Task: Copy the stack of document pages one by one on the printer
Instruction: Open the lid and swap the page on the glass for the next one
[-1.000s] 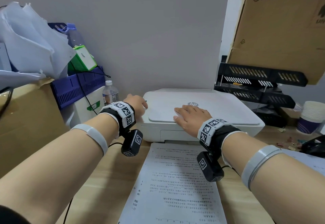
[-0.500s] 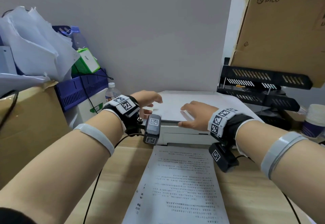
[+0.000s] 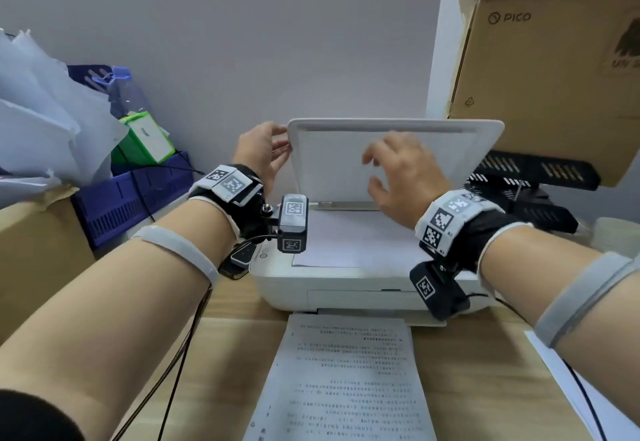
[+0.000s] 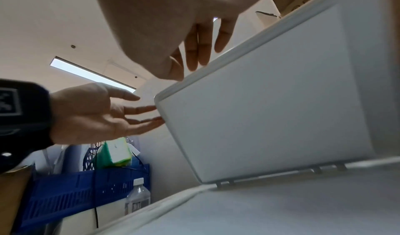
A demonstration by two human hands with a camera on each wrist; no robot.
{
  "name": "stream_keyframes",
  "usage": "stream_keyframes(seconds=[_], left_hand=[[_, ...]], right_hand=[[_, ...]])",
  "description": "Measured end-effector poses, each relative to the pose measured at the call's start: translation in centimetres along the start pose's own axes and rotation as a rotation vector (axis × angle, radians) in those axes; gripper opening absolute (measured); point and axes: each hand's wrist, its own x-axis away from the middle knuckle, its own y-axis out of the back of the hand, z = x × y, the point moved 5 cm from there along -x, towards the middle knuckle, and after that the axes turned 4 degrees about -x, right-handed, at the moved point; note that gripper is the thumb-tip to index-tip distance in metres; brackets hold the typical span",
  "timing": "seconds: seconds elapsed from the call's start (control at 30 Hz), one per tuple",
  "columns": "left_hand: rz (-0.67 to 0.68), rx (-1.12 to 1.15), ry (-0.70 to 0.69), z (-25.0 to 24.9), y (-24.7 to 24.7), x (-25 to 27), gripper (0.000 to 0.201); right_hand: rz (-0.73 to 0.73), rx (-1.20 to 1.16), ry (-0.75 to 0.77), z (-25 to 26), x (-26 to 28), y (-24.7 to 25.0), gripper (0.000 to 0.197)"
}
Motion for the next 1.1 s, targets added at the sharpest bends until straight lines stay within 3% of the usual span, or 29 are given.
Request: stream_keyframes(seconds=[0.2,0.27,0.37,0.63,0.8,0.9,1.0,1.1], left_hand=[[0.02,-0.335,-0.119,-0.2,-2.4,-3.6,0.044],[0.047,-0.456,-0.141,-0.1,-2.8,-4.5,0.061],[0.109,-0.527,-0.163,-0.2,-4.0,-5.2,0.061],[0.191,-0.565,-0.036,1.4,-4.8,-7.5,0.062],[0.235,-0.605,0.004,2.3,-5.2,-6.5,0.062],[0.291,-0.666,0.041,2.5,-5.2,-4.7,0.046],[0.521,-0.773,0.141,3.0,-5.4,-1.9,0.027],[0.715,-0.922,0.238,3.7,-5.7,1.2,0.029]], right_hand=[[0.379,-0.09,-0.152,-2.6,2.9,-4.9,0.024],[0.529,-0.081,-0.21,-2.9,3.7,-5.8,0.034],[0.707,-0.054,-0.293,-3.1,5.0,-6.6,0.053],[0.988,-0.062,-0.347,-3.5,8.3,-7.6,0.076],[1.008,-0.04,-0.291,-3.6,9.3,-6.6,0.094],[1.026,-0.067,-0.223,-3.2,9.9,-5.6,0.101],[0.98,-0.056,-0.121,-3.0,10.0,-3.8,0.068],[0.801,-0.167,-0.223,-4.6,9.4,-1.1,0.025]])
